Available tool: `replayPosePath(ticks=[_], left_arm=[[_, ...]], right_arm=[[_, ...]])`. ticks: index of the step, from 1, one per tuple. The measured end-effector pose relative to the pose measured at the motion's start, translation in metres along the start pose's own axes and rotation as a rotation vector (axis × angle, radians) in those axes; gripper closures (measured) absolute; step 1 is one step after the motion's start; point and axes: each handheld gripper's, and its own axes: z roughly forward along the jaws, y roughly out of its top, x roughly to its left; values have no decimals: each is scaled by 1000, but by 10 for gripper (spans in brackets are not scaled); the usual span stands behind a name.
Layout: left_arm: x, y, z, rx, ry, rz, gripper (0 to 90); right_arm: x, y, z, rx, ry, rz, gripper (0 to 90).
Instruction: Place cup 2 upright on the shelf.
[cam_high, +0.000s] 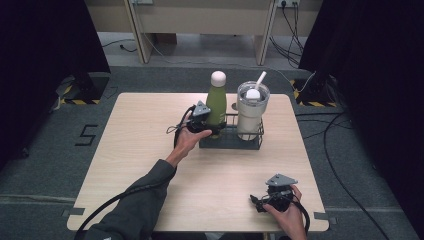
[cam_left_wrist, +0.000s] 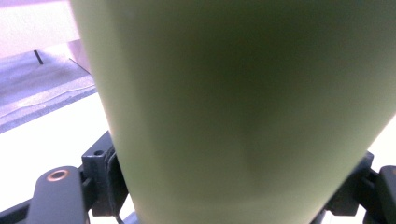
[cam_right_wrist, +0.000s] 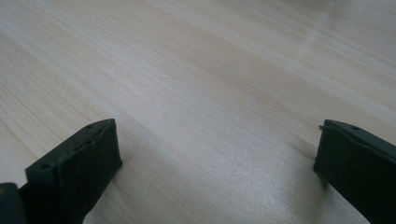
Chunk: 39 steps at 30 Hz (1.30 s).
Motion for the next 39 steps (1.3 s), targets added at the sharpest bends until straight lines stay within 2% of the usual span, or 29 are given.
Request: replayPosePath(ticks=[4, 7, 13, 17, 20, 29, 32, 39], left_arm=[[1, -1, 0, -7, -2, -16, 199], [0, -1, 0, -9, 0, -7, 198], [1, -3, 0, -22, -3, -18, 193], [1, -1, -1, -35, -4, -36, 151], [1, 3, -4, -43, -3, -34, 146], [0, 6, -11, -44, 1, -35, 147], [1, 5, -13, -37, 8, -22, 146], [1, 4, -22, -27, 2, -34, 146]], right_arm=[[0, 0, 0, 0, 0, 0, 6], [0, 0, 0, 0, 1, -1, 5], [0, 0, 0, 0, 4, 3, 6], [0, 0, 0, -1, 4, 2, 6], [0, 0, 0, 0, -1, -1, 6], [0, 0, 0, 0, 3, 1, 5], [0, 0, 0, 0, 2, 1, 5], [0, 0, 0, 0, -1, -1, 6]])
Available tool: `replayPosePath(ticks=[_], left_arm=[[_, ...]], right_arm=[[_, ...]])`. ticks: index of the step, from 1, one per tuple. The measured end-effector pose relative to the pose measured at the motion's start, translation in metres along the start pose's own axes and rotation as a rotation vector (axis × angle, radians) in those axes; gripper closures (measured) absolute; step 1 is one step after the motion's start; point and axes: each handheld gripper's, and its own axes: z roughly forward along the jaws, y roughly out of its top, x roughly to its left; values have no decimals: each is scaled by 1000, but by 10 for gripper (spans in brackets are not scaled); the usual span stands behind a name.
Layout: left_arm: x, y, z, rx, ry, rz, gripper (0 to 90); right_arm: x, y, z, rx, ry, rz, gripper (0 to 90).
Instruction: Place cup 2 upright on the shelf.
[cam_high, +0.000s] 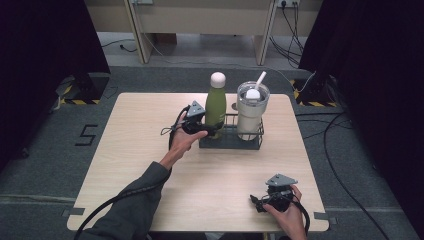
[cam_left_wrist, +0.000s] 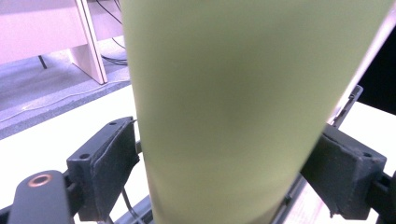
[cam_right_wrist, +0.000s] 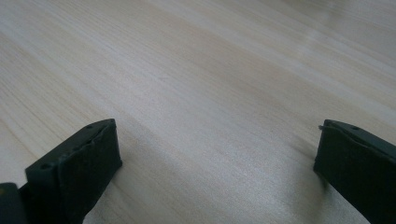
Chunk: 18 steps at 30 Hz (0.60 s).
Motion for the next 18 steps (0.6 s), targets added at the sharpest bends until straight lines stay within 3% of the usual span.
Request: replayPosePath(ticks=[18], left_arm=[[-1, 2, -18, 12, -14, -16, 147]], right_arm=[[0, 0, 0, 1, 0, 0, 5]])
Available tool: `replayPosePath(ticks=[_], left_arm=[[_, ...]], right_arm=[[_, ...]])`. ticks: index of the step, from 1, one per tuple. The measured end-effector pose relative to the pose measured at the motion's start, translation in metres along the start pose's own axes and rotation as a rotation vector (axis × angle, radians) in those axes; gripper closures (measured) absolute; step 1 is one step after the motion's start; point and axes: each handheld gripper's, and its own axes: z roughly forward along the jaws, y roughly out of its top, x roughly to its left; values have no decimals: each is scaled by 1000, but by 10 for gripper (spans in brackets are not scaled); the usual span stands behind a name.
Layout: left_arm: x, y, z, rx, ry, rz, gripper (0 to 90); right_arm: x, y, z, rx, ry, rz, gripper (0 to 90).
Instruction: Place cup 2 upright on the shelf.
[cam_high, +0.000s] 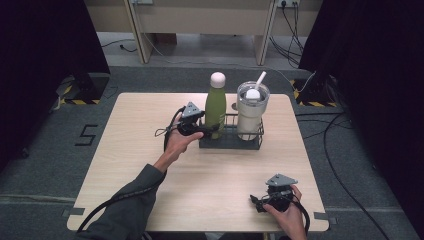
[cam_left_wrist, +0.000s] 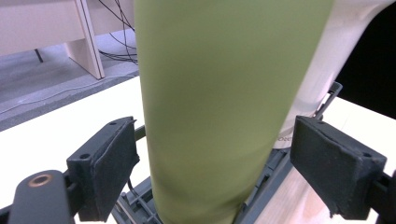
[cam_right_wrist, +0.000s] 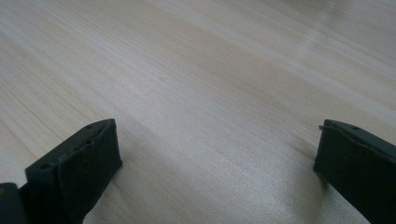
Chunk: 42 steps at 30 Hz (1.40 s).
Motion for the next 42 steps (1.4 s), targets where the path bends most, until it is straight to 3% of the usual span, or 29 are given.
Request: replayPosePath(ticks=[13, 20, 25, 32, 42], left_arm=[[-2, -3, -19, 14, -39, -5, 147], [-2, -7, -33, 13, -63, -37, 149], [-3, -12, -42, 6, -76, -53, 150], [-7, -20, -56, -1, -89, -44, 150], [-6, -39, -79, 16, -97, -49, 151]], right_arm=[[0, 0, 0, -1, 1, 0, 5], [0, 0, 0, -1, 0, 1, 5], [0, 0, 0, 0, 0, 0, 5], [0, 0, 0, -1, -1, -1, 5], [1, 0, 0, -1, 3, 9, 5]])
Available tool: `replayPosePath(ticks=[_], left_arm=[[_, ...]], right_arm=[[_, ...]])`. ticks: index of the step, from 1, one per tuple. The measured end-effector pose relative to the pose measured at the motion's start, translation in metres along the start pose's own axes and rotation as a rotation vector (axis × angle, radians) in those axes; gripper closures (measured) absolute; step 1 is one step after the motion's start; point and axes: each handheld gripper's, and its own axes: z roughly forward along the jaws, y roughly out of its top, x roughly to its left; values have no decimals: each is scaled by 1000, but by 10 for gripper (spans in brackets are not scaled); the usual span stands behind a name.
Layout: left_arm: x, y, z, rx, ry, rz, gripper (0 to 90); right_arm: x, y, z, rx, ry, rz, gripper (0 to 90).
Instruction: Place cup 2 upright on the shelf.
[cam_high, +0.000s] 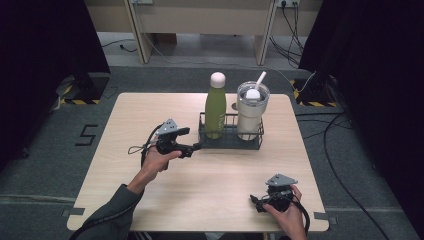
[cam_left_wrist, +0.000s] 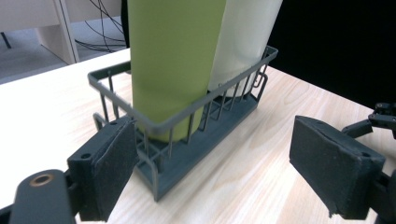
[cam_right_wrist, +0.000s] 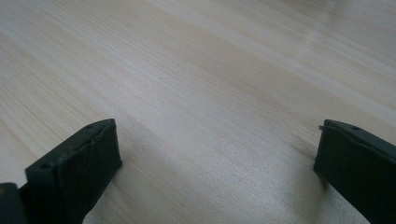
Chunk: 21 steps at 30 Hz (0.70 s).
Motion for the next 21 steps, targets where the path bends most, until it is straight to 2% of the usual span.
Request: replayPosePath(ticks=[7, 16, 21], left_arm=[[0, -10, -13, 10, 9, 2, 150], [2, -20, -20, 26, 19, -3, 151], [1, -25, -26, 34, 33, 12, 151]], right_arm=[[0, 0, 0, 0, -1, 0, 5], [0, 0, 0, 0, 0, 0, 5], [0, 0, 0, 0, -1, 0, 5]])
